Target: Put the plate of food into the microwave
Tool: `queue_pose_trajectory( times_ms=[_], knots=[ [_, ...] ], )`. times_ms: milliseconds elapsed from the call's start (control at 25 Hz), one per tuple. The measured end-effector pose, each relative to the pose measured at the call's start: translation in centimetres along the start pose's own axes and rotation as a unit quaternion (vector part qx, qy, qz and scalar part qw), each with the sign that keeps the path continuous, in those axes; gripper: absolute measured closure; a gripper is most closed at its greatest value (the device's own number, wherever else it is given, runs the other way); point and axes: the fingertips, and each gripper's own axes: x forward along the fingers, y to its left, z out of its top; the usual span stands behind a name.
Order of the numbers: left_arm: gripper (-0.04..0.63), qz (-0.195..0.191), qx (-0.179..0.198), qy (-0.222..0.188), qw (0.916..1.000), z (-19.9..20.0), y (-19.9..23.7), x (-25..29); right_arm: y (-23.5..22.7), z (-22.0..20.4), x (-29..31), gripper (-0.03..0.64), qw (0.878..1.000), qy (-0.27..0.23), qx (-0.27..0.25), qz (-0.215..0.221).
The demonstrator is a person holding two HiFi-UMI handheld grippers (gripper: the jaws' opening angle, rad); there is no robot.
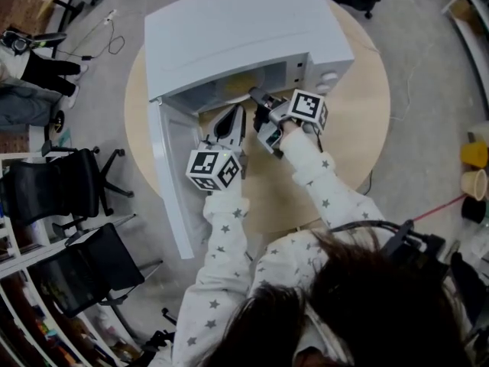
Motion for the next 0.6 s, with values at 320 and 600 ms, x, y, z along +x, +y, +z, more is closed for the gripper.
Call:
queue_pose_trajectory(
  times_ms=[320,600],
  knots=[
    [0.594,0.002,-0.001,0.007,1.0,-0.28,-0.31,0.14,-0.37,-0.14,-0.23,0.597,1.0,-0.006,0.005,-0.013],
    [0.594,0.003,-0.003,0.015,0.9999,-0.41,-0.3,0.53,-0.77,0.12,-0.5,0.597,0.999,-0.008,-0.023,-0.045]
  ],
)
